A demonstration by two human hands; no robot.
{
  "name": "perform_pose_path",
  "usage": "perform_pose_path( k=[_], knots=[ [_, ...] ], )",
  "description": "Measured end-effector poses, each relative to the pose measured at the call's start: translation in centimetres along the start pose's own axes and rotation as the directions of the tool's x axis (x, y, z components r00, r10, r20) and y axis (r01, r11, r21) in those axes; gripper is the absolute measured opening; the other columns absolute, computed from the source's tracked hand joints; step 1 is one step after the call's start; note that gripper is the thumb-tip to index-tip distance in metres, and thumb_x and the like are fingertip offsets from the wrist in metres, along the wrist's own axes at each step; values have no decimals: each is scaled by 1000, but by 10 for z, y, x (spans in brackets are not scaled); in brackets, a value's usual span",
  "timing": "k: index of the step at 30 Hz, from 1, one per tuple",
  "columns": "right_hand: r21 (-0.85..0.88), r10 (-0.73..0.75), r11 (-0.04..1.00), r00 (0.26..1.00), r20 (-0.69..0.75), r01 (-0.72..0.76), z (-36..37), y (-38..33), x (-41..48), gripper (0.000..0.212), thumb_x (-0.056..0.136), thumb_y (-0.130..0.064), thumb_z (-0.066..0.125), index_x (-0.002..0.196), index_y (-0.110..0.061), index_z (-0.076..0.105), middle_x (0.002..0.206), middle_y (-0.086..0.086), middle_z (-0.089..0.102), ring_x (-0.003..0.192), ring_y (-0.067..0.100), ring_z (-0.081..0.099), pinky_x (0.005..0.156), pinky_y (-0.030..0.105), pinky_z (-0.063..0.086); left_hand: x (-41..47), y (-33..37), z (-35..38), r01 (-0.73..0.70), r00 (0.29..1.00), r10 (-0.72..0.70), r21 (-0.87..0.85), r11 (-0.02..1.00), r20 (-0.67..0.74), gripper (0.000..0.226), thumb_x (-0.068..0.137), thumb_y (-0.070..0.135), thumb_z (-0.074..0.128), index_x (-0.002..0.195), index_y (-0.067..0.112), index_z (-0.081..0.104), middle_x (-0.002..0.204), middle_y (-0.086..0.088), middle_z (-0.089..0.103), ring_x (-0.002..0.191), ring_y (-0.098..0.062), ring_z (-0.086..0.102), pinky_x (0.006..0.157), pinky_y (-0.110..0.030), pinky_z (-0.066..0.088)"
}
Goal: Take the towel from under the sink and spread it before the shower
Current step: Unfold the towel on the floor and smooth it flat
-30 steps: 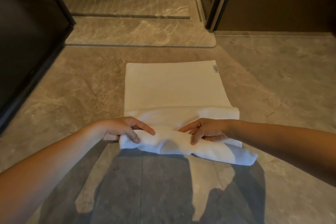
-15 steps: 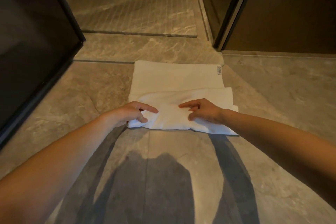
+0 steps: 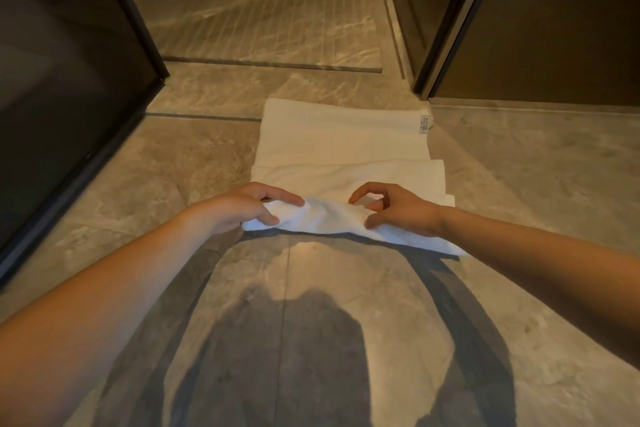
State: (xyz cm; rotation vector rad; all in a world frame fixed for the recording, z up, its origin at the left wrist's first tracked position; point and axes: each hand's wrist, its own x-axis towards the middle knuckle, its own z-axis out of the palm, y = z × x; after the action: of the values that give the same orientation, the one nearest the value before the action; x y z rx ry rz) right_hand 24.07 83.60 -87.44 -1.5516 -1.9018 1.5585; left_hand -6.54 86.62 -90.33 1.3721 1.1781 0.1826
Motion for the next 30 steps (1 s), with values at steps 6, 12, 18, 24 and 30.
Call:
perform_pose_path(
  k=[6,12,18,24,30],
  knots=[
    [51,-4,999,986,166,-5,3,3,-36,24,81,1,71,100,-12,65,91,36,65,74,24,55,80,35,43,-47,-14,14,-83,984,79,20,996,162,44,86,9,68,117,41,68,129,31,55,127,6,43,94,-21,39],
    [-33,80,997,942,325,-73,21,15,-53,23,73,-15,72,94,-26,67,90,9,74,83,23,64,87,37,49,-64,-34,40,13,960,-11,-8,1000,279,48,79,16,72,120,40,67,135,28,50,127,5,44,97,-22,44],
    [-11,27,1000,962,273,-24,41,27,-63,25,82,8,63,94,-14,59,80,7,62,71,28,47,71,35,38,-60,-39,59,146,947,-146,21,989,286,49,85,3,68,116,41,68,140,22,43,136,-7,33,100,-25,40],
    [-165,35,986,959,280,12,46,28,-65,26,90,3,59,101,-12,77,45,-14,34,46,3,35,53,11,27,-62,-34,62,180,943,-190,59,982,275,52,85,-1,66,113,42,70,140,23,41,135,-9,33,95,-21,42],
    [-142,90,989,919,383,-38,61,34,-77,20,92,-10,63,102,-21,78,61,-24,58,61,-3,55,68,6,37,-74,-41,67,78,918,-154,215,974,366,49,87,1,66,113,43,70,140,19,47,135,-7,37,109,-31,36]
  ],
)
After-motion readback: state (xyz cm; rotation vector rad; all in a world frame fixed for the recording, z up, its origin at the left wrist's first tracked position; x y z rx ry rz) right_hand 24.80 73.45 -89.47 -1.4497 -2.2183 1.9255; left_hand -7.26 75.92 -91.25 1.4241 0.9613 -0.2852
